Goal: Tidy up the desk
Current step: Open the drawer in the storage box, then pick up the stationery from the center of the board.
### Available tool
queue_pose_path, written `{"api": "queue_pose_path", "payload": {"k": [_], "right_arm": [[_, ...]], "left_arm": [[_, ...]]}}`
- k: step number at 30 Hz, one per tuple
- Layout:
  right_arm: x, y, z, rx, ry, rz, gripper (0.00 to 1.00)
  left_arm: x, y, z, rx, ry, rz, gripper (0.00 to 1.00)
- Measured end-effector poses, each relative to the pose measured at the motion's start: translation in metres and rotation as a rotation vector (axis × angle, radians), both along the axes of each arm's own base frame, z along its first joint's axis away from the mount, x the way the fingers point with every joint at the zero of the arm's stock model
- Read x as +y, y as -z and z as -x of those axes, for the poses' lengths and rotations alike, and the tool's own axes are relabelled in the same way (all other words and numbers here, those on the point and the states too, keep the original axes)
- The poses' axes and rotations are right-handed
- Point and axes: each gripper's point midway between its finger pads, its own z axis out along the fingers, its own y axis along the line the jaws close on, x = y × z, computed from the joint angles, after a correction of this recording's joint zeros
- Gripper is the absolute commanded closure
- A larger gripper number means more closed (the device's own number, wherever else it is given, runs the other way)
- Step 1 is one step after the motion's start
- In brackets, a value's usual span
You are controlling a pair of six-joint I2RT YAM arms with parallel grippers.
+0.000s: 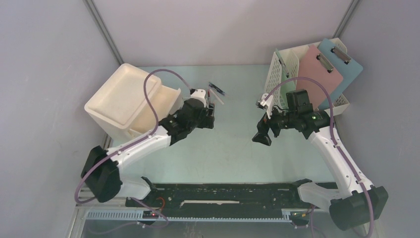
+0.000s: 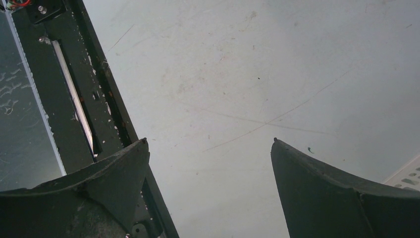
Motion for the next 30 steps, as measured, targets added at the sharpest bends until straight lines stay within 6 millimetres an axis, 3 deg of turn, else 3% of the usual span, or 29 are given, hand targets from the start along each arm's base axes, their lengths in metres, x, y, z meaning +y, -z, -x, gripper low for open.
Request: {"api": "queue_pose_path", "payload": {"k": [10, 15, 30], "right_arm": [[0.000, 0.000, 0.000, 0.000, 0.000, 0.000, 0.00], [0.000, 0.000, 0.000, 0.000, 0.000, 0.000, 0.00], [0.000, 0.000, 0.000, -0.002, -0.002, 0.000, 0.00]], "left_arm": [[-0.002, 0.040, -0.047, 0.051, -0.121, -0.224, 0.22], [0.001, 0.064, -0.055, 0.098, -0.132, -0.303, 0.29], [0.036, 0.100, -0.073, 0.186, -0.232, -0.381, 0.31]]}}
